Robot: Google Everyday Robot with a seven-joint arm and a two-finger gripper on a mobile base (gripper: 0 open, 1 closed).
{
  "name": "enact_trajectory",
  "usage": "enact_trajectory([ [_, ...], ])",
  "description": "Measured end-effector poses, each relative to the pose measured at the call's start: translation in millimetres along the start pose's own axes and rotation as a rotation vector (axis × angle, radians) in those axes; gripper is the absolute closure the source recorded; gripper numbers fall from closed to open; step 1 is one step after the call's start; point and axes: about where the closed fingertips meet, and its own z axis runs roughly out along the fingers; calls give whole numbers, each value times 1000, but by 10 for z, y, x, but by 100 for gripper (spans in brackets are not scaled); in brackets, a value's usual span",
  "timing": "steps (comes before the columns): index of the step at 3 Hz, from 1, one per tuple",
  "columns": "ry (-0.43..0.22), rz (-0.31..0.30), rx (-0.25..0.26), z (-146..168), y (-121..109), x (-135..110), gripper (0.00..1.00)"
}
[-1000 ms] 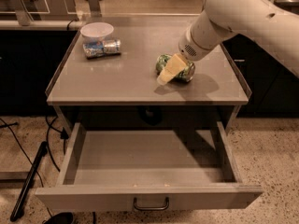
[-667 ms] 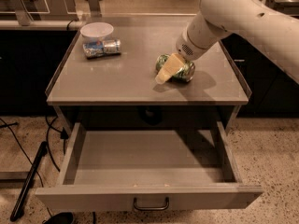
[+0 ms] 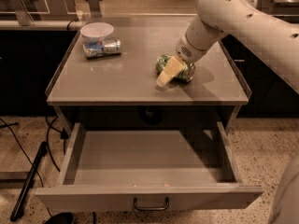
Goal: Place green can into top drawer
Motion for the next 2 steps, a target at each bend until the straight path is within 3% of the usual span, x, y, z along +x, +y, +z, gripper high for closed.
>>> enact_trajectory([
  [2, 12, 7, -18, 83, 16, 52, 50],
])
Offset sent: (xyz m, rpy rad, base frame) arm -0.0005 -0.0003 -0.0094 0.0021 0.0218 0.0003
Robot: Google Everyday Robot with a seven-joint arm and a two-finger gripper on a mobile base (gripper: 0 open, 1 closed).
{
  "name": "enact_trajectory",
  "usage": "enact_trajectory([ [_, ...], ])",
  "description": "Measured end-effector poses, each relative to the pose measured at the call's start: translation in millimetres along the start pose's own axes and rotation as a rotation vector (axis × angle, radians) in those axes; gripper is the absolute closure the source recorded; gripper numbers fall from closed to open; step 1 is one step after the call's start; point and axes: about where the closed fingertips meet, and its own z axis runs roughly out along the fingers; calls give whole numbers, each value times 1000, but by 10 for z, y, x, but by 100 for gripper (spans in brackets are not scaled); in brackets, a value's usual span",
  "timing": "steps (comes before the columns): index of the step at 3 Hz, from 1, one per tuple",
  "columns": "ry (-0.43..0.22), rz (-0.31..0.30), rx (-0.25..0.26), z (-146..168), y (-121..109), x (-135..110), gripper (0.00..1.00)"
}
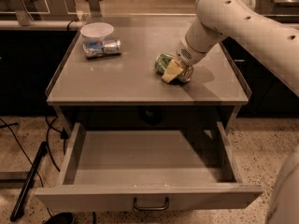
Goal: Place green can into top drawer
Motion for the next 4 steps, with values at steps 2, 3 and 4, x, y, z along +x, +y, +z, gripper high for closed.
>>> enact_trajectory([
  [2, -35, -29, -1, -263, 117, -41, 100],
  [3, -103, -96, -39, -558, 212, 34, 100],
  [4, -150, -190, -143, -793, 288, 307, 100],
])
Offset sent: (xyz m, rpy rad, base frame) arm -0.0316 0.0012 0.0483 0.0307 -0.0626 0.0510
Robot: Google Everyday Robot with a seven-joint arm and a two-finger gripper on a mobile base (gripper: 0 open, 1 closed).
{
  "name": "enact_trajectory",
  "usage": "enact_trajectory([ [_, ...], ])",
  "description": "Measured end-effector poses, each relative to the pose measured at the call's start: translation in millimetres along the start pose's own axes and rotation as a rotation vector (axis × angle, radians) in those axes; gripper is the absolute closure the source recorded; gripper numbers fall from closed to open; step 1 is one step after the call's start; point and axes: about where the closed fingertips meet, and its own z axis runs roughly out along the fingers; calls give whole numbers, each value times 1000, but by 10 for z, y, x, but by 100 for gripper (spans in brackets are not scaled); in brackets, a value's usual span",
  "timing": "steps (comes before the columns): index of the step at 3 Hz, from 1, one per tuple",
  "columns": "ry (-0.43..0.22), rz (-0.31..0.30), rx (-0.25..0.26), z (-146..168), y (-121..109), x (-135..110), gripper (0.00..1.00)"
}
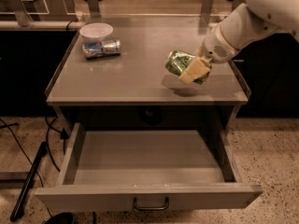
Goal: Place green can into top drawer
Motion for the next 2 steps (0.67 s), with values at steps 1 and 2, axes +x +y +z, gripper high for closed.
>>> enact_trajectory([
  [1, 6, -75, -14, 3, 38, 17, 100],
  [2, -1, -85, -25, -21, 79, 18, 100],
])
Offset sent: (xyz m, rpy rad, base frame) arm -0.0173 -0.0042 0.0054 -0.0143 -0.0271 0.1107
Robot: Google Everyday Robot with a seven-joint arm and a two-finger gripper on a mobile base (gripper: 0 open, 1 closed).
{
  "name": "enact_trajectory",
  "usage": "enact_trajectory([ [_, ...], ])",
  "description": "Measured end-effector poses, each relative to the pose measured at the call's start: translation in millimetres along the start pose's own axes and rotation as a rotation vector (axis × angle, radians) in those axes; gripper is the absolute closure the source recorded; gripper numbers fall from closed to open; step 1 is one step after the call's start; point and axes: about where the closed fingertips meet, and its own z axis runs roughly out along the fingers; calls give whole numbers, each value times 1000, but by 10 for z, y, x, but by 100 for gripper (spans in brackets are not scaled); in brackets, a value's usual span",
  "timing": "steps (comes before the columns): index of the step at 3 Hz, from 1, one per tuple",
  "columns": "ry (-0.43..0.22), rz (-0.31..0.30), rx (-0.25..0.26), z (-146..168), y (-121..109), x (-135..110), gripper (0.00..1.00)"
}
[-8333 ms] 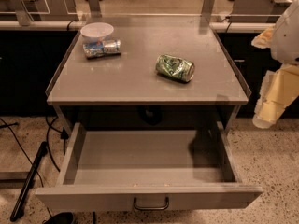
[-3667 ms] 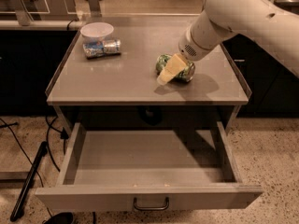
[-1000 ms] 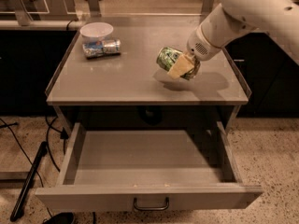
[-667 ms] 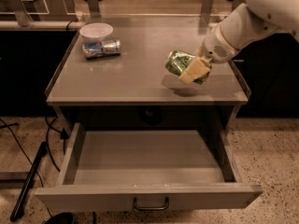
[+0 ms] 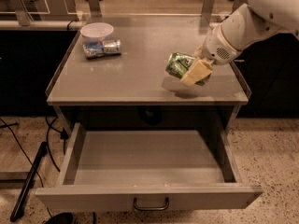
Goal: Place green can into top drawer
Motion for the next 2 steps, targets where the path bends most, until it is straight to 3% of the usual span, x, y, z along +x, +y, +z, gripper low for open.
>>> enact_trajectory([
  [2, -7, -68, 12, -513, 540, 245, 100],
])
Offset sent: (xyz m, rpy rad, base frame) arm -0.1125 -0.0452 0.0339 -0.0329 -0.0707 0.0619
